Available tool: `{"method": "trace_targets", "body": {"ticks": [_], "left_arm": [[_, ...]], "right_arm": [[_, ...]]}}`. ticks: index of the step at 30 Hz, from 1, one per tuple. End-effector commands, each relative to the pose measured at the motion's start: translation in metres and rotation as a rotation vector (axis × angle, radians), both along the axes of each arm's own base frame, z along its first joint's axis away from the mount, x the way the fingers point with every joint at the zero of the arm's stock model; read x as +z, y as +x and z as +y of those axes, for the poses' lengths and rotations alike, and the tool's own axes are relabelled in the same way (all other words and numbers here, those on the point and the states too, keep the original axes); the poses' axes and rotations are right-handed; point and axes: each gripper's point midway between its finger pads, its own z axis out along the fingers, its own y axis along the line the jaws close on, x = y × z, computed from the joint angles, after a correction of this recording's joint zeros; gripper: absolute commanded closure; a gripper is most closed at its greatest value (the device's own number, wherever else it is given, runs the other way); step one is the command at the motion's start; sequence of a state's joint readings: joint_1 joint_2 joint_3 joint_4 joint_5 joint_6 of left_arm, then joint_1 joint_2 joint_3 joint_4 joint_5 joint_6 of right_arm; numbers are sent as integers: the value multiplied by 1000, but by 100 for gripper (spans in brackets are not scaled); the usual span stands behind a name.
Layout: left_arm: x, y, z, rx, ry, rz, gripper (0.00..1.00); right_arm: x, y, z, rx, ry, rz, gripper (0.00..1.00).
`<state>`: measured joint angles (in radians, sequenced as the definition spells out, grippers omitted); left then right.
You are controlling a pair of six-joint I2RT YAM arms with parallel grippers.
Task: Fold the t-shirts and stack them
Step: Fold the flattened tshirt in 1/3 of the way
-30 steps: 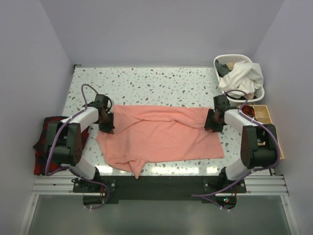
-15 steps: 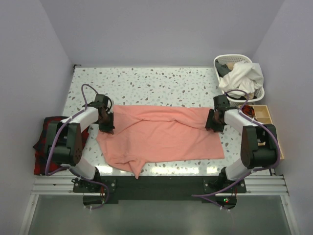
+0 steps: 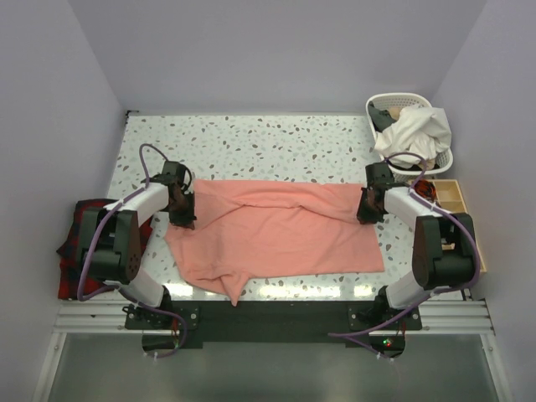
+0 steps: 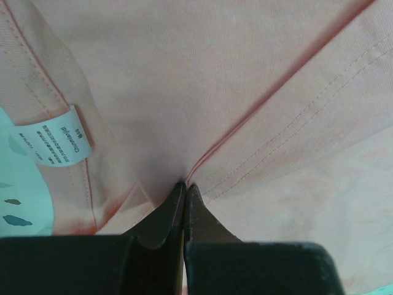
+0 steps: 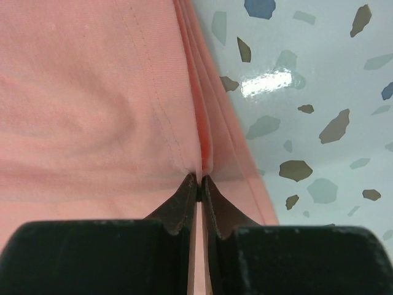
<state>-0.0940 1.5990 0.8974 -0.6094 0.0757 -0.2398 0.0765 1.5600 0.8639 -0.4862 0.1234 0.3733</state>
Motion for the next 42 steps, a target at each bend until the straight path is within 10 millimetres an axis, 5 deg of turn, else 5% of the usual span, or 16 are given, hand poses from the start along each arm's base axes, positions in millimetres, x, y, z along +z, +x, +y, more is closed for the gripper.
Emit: {"method": "trace_targets", "body": {"ticks": [1,9,16,22,25,30,31,34,38,42], "left_arm": [[13,15,3,-24,30,-64,100],[21,22,31,38,177,-81,100],[27,30,38,51,218,-99,100],[30,31,49,82,280,-111,100],[38,33,56,106,314,-130,100],[46,37,65,132,366,-141,81],[49,40,64,136,359,-147,69],[57,45,63,159,351,-167,44],[85,68,44,144,241,-286,38],[101,104,5,74,36,-394,36]], "right_arm": [[28,16,-10,-26,-51,-90,96],[43,16,-29,-89,-142,-129,100],[35,19,-31,-95,-159,-102,100],[25,16,-33,-97,-168,-77,81],[28,16,-34,-99,-174,-87,86],[35,19,-33,-100,-166,-110,73],[38,20,-33,-98,-166,-120,63],[63,25,-24,-78,-117,-196,60],[101,43,0,-9,4,-313,45],[99,61,25,62,106,-300,43]]}}
